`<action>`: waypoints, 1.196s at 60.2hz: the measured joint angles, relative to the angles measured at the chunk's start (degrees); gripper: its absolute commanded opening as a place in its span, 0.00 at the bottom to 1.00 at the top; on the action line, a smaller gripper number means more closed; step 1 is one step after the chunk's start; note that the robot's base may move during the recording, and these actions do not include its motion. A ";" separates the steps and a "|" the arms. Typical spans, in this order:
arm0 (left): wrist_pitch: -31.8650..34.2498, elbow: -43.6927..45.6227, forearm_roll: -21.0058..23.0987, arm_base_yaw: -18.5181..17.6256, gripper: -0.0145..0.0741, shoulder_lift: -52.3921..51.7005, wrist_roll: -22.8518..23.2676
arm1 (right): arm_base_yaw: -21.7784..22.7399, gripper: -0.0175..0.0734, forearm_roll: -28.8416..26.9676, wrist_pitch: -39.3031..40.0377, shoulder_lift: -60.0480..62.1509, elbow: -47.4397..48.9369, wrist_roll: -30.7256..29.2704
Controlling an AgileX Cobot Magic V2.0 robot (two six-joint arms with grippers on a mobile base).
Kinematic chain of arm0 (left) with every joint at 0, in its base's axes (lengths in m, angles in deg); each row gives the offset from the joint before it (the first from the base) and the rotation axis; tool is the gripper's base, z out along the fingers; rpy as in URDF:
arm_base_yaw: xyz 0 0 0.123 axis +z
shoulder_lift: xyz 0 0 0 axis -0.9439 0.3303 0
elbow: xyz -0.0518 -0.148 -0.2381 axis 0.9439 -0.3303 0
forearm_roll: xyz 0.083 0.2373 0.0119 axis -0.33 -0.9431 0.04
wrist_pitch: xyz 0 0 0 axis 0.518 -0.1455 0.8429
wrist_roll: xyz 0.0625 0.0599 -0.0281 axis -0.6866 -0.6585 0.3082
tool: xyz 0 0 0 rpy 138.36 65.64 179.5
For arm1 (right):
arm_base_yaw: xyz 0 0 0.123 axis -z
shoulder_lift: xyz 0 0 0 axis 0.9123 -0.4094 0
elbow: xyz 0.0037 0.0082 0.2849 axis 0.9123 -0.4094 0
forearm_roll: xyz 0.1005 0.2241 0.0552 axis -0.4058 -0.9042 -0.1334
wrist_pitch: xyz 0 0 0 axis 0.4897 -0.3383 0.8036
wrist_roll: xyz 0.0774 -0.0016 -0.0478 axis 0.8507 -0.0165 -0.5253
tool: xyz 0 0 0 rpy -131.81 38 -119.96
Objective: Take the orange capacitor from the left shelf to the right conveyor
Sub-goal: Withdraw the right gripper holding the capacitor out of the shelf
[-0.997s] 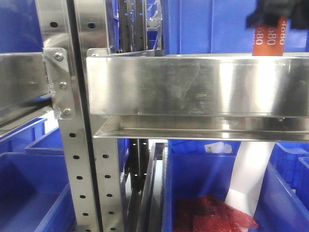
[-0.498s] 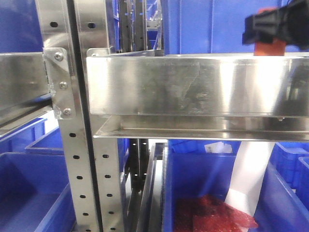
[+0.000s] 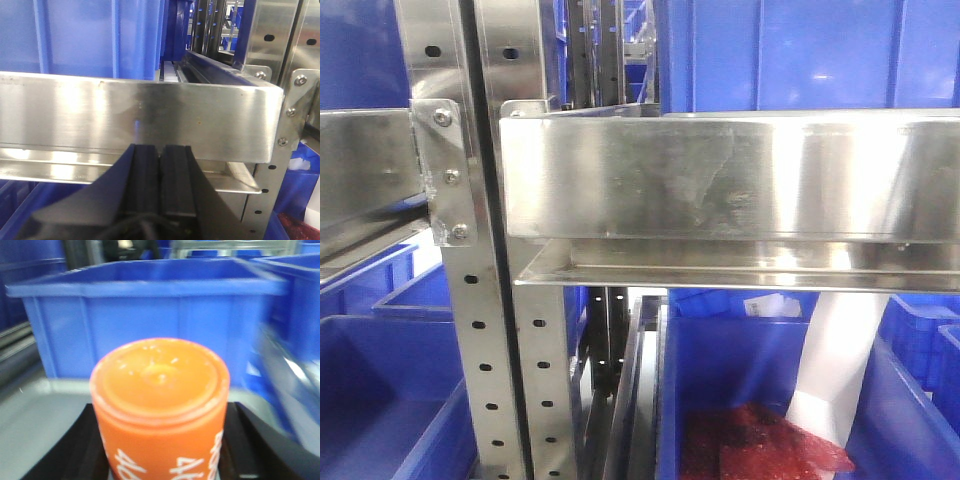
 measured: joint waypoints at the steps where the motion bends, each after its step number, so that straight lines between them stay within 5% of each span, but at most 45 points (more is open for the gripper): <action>1: 0.00 0.00 0.00 0.00 0.02 0.00 0.00 | 0.12 0.25 0.00 -1.16 1.38 -0.43 0.00; 16: 0.00 0.00 0.00 0.00 0.02 0.00 0.00 | 0.24 0.25 0.00 -22.80 23.47 -3.36 -0.11; 38: 0.00 0.00 0.00 0.00 0.02 0.00 0.00 | 0.24 0.25 0.00 -39.30 39.86 -3.16 -0.70; 72: 0.00 0.00 0.00 0.00 0.02 0.00 0.00 | 0.29 0.25 0.00 -40.15 40.12 -3.03 -6.48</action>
